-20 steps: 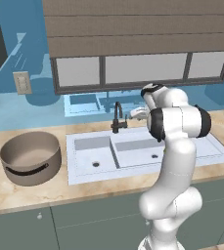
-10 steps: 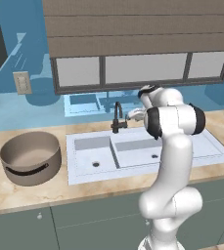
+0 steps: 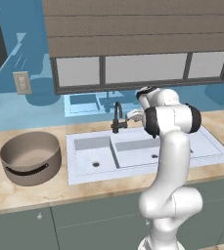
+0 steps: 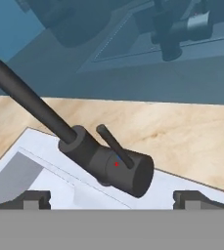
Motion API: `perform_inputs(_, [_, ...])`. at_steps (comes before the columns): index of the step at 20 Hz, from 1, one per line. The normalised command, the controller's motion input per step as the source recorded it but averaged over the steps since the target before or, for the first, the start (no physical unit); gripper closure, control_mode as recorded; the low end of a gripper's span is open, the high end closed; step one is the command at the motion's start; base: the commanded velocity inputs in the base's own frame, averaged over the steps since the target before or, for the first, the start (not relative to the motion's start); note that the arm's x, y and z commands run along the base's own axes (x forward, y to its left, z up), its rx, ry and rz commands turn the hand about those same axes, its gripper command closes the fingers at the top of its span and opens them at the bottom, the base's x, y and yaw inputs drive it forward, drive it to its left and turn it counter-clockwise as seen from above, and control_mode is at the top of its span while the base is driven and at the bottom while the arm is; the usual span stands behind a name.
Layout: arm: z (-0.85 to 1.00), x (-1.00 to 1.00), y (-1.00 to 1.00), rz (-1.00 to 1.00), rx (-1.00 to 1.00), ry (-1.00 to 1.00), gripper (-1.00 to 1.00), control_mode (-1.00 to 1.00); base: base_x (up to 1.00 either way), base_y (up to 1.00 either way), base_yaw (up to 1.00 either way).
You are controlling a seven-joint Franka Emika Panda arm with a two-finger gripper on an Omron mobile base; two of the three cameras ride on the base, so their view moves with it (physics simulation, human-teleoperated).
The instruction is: Dump the broccoli from the pot into the sink. Then turn on the water and wash the broccoli. Then turn off the water and put the broccoli back in the pot.
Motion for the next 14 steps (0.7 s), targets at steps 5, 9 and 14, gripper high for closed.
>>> perform_inputs(5, [0.00,0.22,0.00,0.00,0.00,0.00,-1.00,-1.00,0.00,0.00,0.00])
perform_inputs(9, [-0.04,0.11,0.00,-0.02,0.00,0.00,-1.00,-1.00,0.00,0.00,0.00])
perform_inputs(14, [-0.02,0.03,0.05,-0.03,0.00,0.00,-1.00,-1.00,0.00,0.00,0.00])
